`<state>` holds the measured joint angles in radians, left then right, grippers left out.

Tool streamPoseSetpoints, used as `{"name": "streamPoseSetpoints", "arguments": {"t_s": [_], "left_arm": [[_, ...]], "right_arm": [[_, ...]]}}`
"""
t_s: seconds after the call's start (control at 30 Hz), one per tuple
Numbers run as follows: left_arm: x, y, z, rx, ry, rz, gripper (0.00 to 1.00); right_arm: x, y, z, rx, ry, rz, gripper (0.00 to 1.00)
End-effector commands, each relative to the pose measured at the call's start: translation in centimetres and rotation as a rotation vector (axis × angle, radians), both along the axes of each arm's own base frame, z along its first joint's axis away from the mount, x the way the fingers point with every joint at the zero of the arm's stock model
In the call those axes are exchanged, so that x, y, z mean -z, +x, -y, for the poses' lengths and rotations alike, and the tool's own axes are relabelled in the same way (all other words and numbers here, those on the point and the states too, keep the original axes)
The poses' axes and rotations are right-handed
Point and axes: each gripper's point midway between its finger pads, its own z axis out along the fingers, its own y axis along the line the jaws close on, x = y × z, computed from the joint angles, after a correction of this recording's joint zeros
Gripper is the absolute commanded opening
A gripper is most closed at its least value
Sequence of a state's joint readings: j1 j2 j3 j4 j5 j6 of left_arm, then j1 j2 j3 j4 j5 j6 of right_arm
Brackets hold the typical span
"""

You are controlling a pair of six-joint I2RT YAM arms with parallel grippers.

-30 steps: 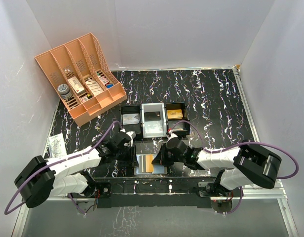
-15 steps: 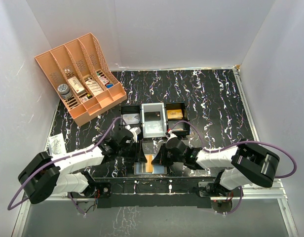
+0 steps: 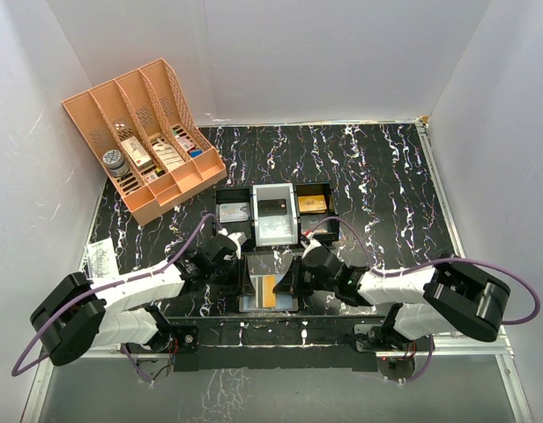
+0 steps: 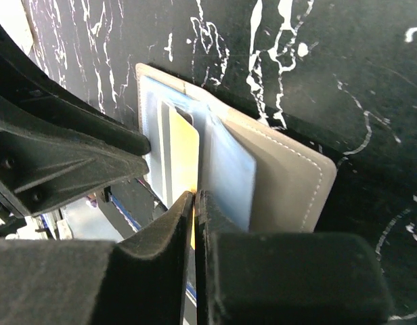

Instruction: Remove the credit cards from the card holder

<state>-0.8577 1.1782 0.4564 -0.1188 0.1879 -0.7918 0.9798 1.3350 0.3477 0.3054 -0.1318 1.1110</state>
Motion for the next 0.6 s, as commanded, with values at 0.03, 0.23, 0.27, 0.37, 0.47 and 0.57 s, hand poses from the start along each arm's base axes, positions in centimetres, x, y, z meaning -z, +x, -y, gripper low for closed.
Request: {"name": "streamPoseSetpoints", "arguments": {"t_s": [0.03,0.23,0.27,0.37,0.47,0.57], "left_arm": [[1.9,-1.6,-1.5,0.017,0.045,-0.041,0.25],[1.7,-1.3,-1.2,0.044,0.053,-0.036,0.24],[1.8,-1.4,-1.3,0.046,0.065,-0.040,0.24],[1.9,-1.4,-1.5,0.050,0.082,-0.051,0.22],[2.0,-1.5,-1.6,0.045,0.086,-0.051,0.21],[2.1,-1.4,-1.9,0.034,0.103,-0.049,0.19]], "right_arm": [[-1.5,0.1,-0.4,-0.001,0.089,0.028,0.12],[-0.9,-0.1,-1.0,-0.009,0.102,-0.001,0.29],[-0.7,0.0,-1.0,-0.006,0.102,-0.008,0.31],[0.0,0.0,-1.1,0.006,0.090,-0.028,0.36],[0.5,0.0,-1.1,0.010,0.091,-0.037,0.32],[0.6,-0.1,-1.1,0.010,0.100,-0.039,0.18]]}}
